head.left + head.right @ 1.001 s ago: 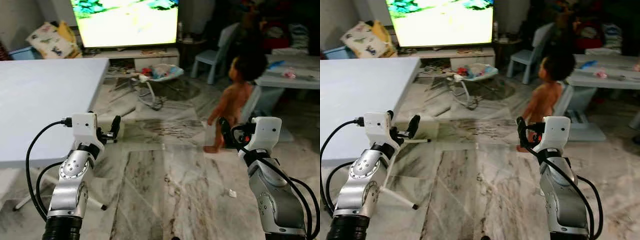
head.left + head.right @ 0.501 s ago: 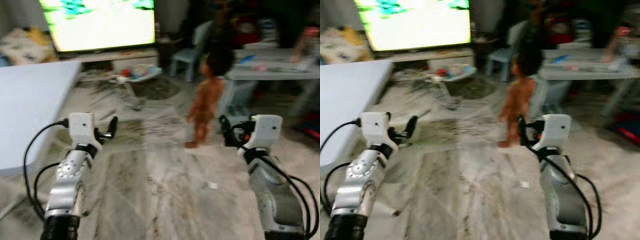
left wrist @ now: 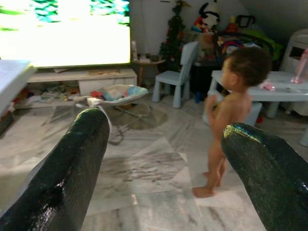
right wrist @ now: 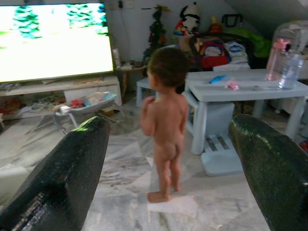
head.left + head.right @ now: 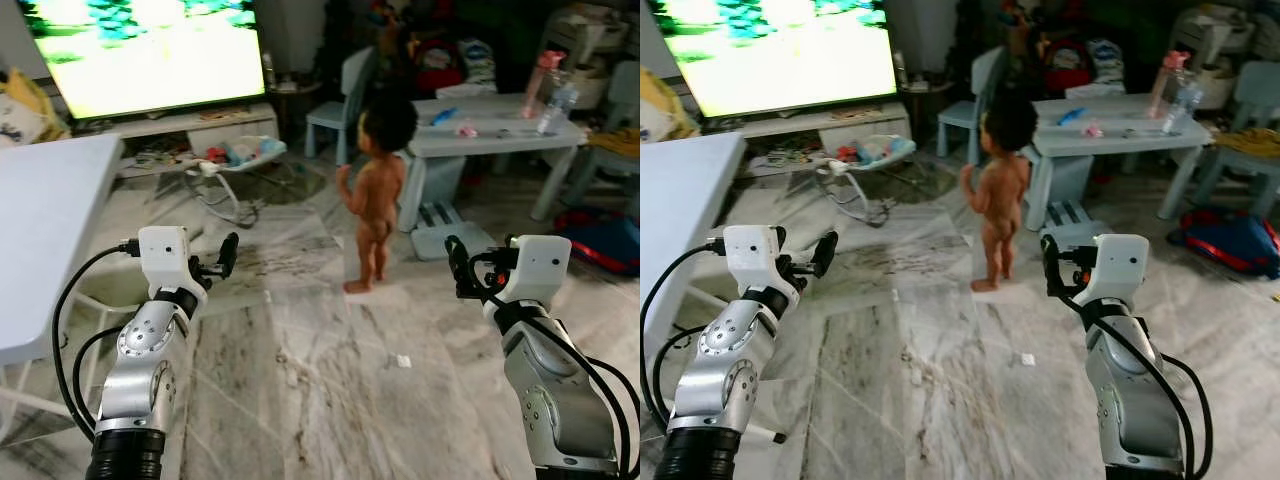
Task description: Hang keys on a hook
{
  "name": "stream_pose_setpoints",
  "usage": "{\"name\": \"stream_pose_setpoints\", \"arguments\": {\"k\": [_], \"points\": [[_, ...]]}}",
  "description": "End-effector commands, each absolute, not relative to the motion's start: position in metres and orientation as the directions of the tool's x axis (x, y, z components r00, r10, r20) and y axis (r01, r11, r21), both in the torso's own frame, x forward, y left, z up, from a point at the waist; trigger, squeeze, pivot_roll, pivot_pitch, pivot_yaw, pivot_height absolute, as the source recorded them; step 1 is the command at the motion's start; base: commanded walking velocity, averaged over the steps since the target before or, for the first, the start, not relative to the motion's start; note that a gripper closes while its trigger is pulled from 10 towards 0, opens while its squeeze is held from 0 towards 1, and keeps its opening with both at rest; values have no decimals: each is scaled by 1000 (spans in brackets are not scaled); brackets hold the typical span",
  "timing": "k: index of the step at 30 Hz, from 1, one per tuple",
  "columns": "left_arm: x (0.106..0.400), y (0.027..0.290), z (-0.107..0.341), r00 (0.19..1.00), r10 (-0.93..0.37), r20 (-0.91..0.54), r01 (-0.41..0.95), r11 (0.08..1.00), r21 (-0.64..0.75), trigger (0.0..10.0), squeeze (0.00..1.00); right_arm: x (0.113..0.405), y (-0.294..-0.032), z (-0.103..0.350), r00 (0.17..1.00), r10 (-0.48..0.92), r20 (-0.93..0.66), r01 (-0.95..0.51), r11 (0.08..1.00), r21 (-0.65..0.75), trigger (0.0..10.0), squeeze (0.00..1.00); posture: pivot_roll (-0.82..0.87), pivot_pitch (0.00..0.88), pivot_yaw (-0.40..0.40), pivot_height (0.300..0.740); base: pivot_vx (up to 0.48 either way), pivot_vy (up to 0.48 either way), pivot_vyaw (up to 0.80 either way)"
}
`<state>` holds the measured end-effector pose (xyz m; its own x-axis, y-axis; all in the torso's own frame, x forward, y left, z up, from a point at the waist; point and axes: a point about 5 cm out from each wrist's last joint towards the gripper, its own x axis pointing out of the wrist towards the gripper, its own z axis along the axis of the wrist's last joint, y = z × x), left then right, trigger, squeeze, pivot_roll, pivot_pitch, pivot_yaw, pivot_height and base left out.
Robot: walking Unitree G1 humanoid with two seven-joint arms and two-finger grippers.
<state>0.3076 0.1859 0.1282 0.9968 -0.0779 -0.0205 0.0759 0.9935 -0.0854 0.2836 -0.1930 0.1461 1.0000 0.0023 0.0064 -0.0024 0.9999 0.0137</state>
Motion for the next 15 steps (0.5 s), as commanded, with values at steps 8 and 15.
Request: {"name": "stream_pose_setpoints", "arguments": {"k": [8,15], "points": [[310,192,131,998,-60,-23,58,995,-75,10000,0,285,-189,151,999,13,29,-13,1000,16,10000,0,-34,0,51,740,0,420,0],[311,183,120,989,-123,-78,118,991,-64,10000,0,286,-196,147,999,-32,14,33,999,-11,10000,0,-35,0,51,740,0,0,0]]}}
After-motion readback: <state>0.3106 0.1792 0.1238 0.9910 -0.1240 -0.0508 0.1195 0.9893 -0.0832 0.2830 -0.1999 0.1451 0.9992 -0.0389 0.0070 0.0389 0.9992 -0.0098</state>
